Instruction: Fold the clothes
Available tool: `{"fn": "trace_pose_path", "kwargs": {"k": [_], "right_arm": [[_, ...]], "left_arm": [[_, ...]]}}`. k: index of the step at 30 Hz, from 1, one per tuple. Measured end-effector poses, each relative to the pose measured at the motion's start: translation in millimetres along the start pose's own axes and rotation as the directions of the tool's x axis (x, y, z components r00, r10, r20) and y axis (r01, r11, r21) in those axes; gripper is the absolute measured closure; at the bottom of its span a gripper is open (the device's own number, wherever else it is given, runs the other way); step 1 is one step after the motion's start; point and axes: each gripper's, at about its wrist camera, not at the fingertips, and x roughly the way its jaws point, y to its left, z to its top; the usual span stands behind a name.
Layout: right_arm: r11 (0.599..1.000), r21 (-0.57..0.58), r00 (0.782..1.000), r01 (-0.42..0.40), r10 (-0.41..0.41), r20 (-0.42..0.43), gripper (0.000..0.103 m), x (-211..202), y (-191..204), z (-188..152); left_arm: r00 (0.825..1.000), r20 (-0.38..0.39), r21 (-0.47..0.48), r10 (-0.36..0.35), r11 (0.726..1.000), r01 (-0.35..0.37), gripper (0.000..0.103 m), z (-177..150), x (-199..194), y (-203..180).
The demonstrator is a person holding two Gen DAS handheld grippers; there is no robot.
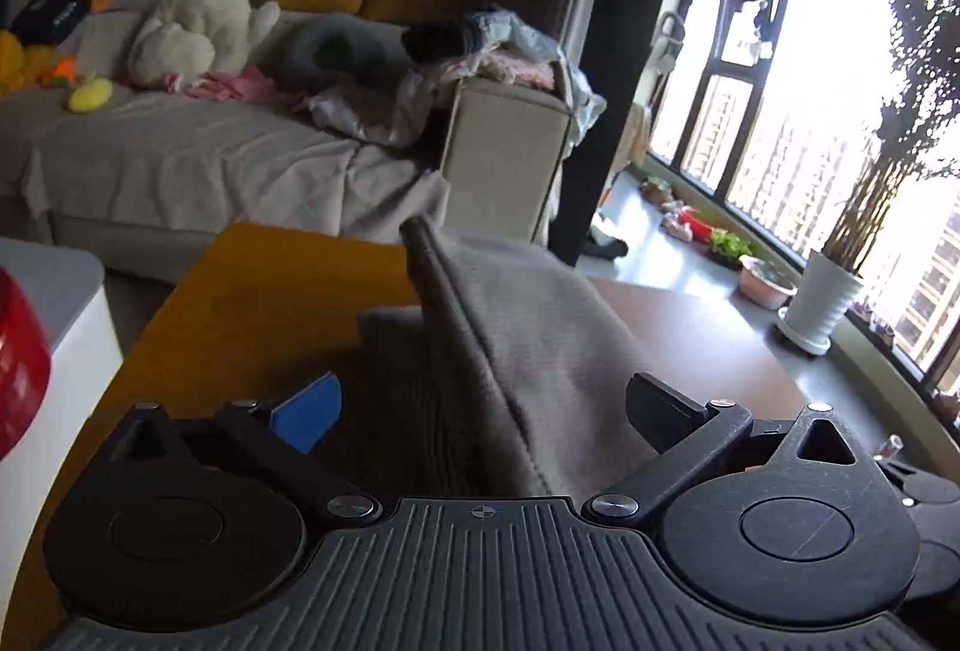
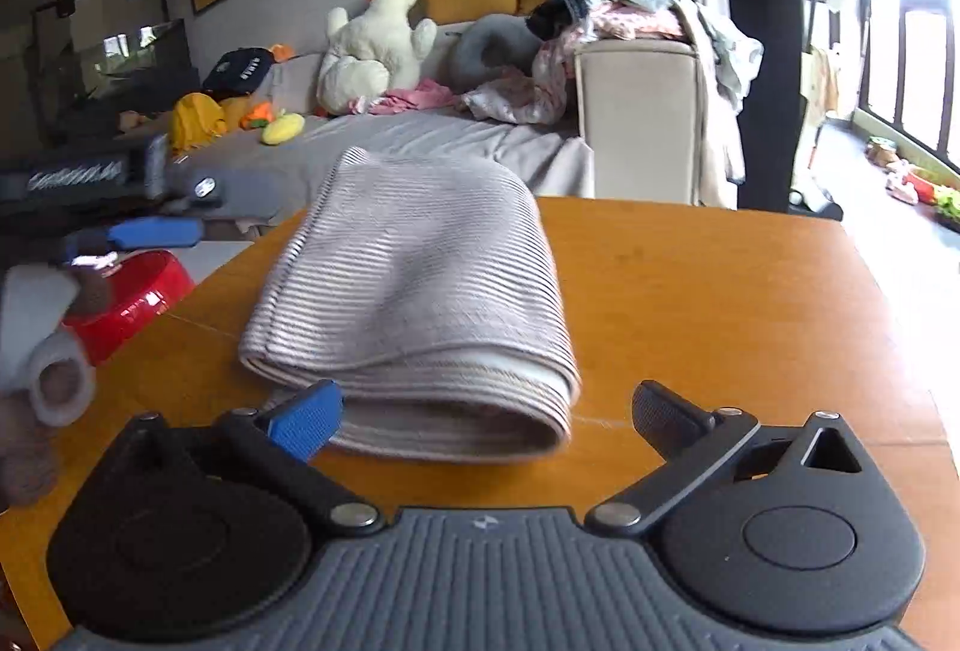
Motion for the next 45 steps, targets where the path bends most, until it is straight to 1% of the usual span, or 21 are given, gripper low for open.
{"fn": "trace_pose_path", "kwargs": {"k": [1,3,4,6,7,8,9,10,12,14,15,16,17,20,26,45], "right_arm": [[1.0,0.0,0.999,0.03,-0.03,-0.026,0.0,-1.6,-1.8,-4.6],[0.996,-0.025,0.992,0.084,-0.085,-0.092,0.0,1.3,-3.7,-11.1],[0.993,-0.039,0.986,0.109,-0.113,-0.125,0.0,2.8,-4.6,-14.4],[0.99,-0.034,0.979,0.137,-0.141,-0.146,0.0,3.1,-8.4,-18.4],[0.988,-0.031,0.976,0.151,-0.154,-0.155,0.0,3.2,-10.3,-20.3],[0.986,-0.024,0.975,0.164,-0.166,-0.148,0.0,5.0,-12.2,-20.2],[0.984,-0.016,0.974,0.177,-0.177,-0.139,0.0,7.0,-14.1,-19.9],[0.982,-0.008,0.973,0.189,-0.189,-0.131,0.0,9.0,-15.9,-19.6],[0.977,0.008,0.971,0.214,-0.212,-0.114,0.0,13.0,-19.6,-19.0],[0.976,0.025,0.97,0.216,-0.212,-0.116,0.0,19.0,-20.2,-15.7],[0.98,0.011,0.976,0.2,-0.198,-0.094,0.0,23.4,-18.8,-15.9],[0.986,-0.018,0.983,0.165,-0.166,-0.074,0.0,26.7,-18.3,-16.0],[0.991,-0.031,0.988,0.13,-0.132,-0.076,0.0,29.0,-21.3,-14.0],[0.993,-0.044,0.991,0.107,-0.11,-0.078,0.0,30.9,-26.1,-11.6],[0.993,-0.047,0.991,0.108,-0.112,-0.078,0.0,32.2,-24.9,-10.8],[0.993,-0.046,0.991,0.108,-0.111,-0.078,0.0,32.0,-25.3,-11.1]], "left_arm": [[0.999,-0.042,0.011,0.025,1.0,-0.024,0.0,-11.0,-0.2,-5.6],[0.99,-0.118,0.052,0.078,0.996,-0.072,0.0,-33.5,2.3,-18.8],[0.984,-0.145,0.074,0.105,0.993,-0.095,0.0,-43.1,4.2,-24.9],[0.973,-0.167,0.108,0.159,0.984,-0.142,0.0,-54.5,9.0,-32.9],[0.966,-0.17,0.131,0.196,0.976,-0.175,0.0,-59.1,13.4,-35.9],[0.962,-0.159,0.141,0.221,0.97,-0.199,0.0,-63.0,16.6,-37.9],[0.966,-0.133,0.125,0.221,0.971,-0.205,0.0,-65.2,17.8,-37.2],[0.966,-0.124,0.112,0.226,0.971,-0.213,0.0,-65.7,19.8,-36.3],[0.959,-0.105,0.084,0.264,0.963,-0.256,0.0,-63.1,24.0,-37.3],[0.954,-0.088,0.072,0.285,0.957,-0.279,0.0,-60.2,30.0,-39.4],[0.955,-0.082,0.073,0.284,0.958,-0.279,0.0,-58.2,33.6,-40.2],[0.96,-0.084,0.083,0.269,0.961,-0.262,0.0,-55.1,37.5,-39.9],[0.964,-0.085,0.092,0.253,0.965,-0.246,0.0,-52.0,41.5,-39.7],[0.968,-0.087,0.103,0.235,0.969,-0.226,0.0,-49.3,45.9,-39.4],[0.966,-0.086,0.101,0.245,0.966,-0.236,0.0,-53.1,42.4,-45.2],[0.966,-0.086,0.099,0.243,0.967,-0.235,0.0,-51.9,43.1,-43.4]]}}
